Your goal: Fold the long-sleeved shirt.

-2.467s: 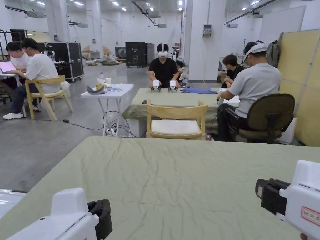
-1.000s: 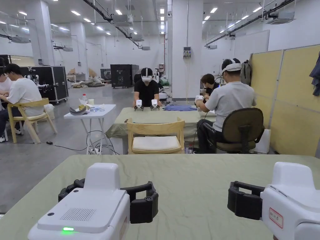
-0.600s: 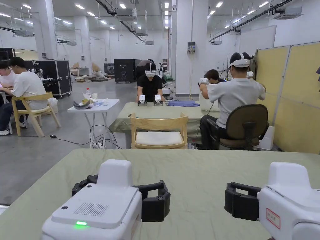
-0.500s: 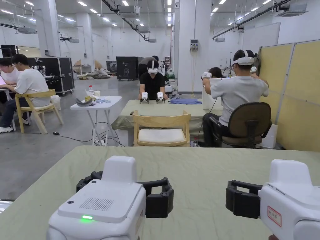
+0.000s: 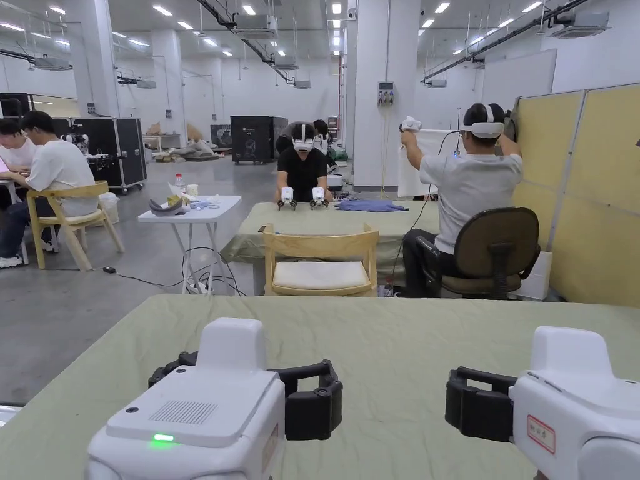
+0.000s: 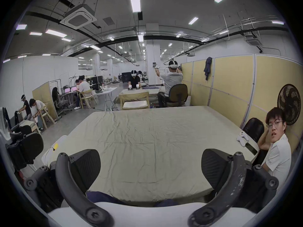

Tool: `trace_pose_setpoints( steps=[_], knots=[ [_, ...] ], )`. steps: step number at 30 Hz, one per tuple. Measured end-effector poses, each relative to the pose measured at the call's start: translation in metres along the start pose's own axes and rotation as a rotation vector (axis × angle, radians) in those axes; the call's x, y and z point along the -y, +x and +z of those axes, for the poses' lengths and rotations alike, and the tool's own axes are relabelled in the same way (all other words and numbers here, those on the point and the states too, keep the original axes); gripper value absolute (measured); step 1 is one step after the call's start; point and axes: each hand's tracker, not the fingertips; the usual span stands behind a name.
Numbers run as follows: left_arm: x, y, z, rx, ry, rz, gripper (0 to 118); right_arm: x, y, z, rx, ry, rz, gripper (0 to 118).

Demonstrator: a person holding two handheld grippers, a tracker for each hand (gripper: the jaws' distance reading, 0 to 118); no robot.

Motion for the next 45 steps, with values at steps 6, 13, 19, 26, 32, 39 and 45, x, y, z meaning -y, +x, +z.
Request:
trace_pose_setpoints(
  steps=[6,13,19,26,32,39,45],
  knots=[
    [0.0009,0.0027,0.0015,-0.010,0.011,-0.031,118,-0.0007,0.0000,0.0018,0.010,0.014,0.005,118],
    [0.0017,0.0032,0.0012,0.006,-0.005,-0.023,118,-0.0011,0.0009,0.0018,0.011,0.005,-0.004,118],
    [0.0019,0.0028,0.0019,0.004,0.000,-0.026,118,-0.0011,0.0020,0.0011,0.001,-0.005,-0.013,118],
    [0.0020,0.0021,0.0011,-0.006,-0.013,0.004,118,-0.0009,0.0013,0.0008,0.011,-0.004,-0.008,118],
    [0.0033,0.0028,-0.0012,-0.022,-0.017,-0.019,118,-0.0019,0.0036,0.0031,0.027,0.006,-0.001,118],
    [0.0021,0.0052,-0.0007,0.003,-0.021,-0.012,118,-0.0025,0.0040,0.0013,0.036,0.000,0.002,118],
    [0.0015,0.0053,-0.0016,-0.011,-0.024,-0.018,118,-0.0049,0.0045,0.0002,0.018,-0.012,-0.023,118]
  ],
)
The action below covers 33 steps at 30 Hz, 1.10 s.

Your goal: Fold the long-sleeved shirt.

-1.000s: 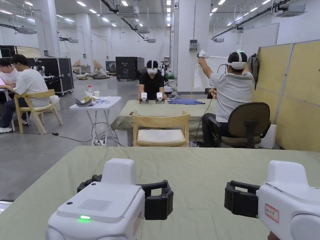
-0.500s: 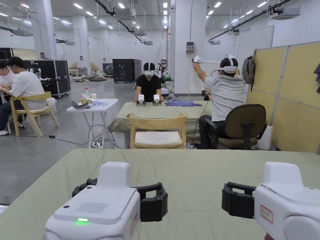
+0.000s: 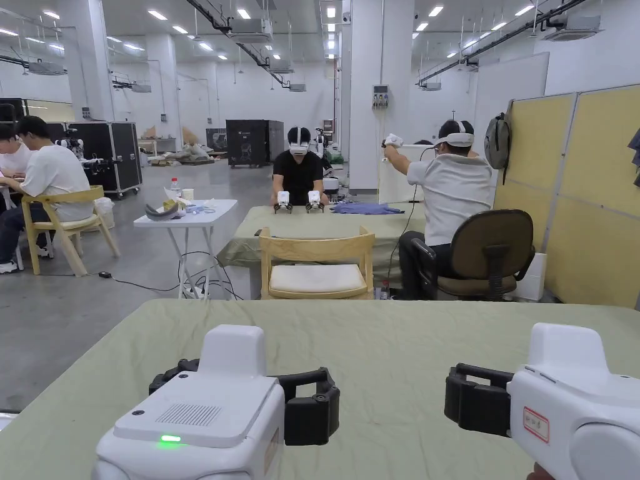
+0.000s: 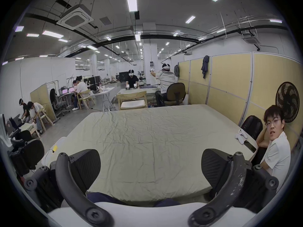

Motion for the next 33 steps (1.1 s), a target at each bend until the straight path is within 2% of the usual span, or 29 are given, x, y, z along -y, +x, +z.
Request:
trace_pose_setpoints(
  steps=[33],
  knots=[
    [-0.0005,-0.0035,0.0033,-0.023,0.018,0.024,118,0.0046,-0.0053,-0.0001,0.024,-0.015,0.010,118]
  ],
)
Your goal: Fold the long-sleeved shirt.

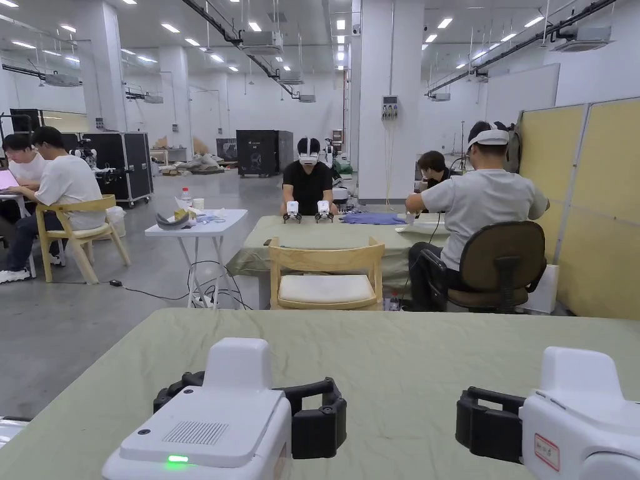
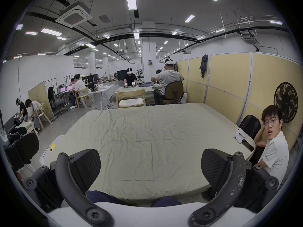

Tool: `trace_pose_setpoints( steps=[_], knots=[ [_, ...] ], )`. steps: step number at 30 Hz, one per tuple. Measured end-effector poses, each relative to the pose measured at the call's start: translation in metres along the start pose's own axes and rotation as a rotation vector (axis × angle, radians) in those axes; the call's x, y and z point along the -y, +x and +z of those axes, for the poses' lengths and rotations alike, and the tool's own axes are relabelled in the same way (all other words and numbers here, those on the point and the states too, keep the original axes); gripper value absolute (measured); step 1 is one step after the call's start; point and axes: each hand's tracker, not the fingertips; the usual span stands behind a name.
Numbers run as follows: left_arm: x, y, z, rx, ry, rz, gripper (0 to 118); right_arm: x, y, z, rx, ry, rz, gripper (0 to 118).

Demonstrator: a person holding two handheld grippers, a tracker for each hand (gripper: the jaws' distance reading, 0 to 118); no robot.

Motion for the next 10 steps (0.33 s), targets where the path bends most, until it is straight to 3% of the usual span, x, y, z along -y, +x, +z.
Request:
trace_pose_setpoints(
  steps=[10],
  knots=[
    [0.0001,-0.0008,0.0000,-0.008,0.000,0.000,118,0.0025,0.0088,-0.0080,-0.002,-0.033,-0.039,118]
  ],
)
